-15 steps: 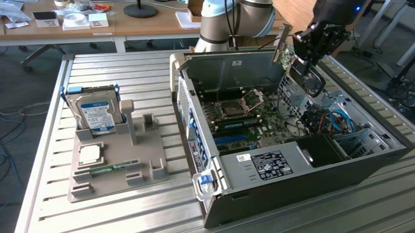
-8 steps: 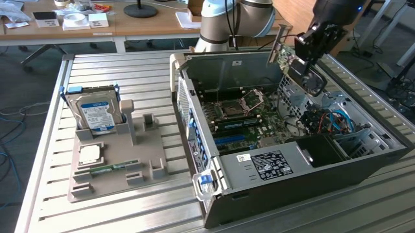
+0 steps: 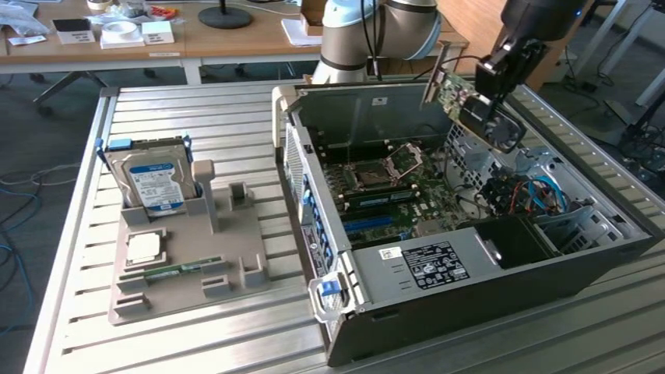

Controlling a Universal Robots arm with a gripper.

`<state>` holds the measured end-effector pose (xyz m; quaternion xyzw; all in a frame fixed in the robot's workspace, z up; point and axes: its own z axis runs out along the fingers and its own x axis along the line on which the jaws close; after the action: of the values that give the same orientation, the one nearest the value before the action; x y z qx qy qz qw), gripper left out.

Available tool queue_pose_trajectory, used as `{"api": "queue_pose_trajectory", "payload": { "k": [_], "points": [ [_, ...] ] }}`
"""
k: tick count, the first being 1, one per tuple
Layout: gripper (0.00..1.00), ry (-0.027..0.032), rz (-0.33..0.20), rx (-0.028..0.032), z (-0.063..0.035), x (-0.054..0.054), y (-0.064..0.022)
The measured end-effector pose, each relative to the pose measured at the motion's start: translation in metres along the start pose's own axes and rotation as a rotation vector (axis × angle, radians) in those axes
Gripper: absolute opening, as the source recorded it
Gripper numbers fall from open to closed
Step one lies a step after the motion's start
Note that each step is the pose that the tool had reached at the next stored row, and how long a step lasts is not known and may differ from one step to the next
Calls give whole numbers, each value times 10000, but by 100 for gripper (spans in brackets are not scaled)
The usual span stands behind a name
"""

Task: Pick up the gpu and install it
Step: 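Insert the gpu into the slot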

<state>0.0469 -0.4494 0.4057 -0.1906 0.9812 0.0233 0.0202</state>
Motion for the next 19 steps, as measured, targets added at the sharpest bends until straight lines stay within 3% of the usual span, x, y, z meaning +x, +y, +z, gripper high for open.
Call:
{"api": "queue_pose_trajectory", "payload": {
  "k": [19],
  "points": [
    [27, 130, -3385, -162, 8, 1, 0]
  ]
}}
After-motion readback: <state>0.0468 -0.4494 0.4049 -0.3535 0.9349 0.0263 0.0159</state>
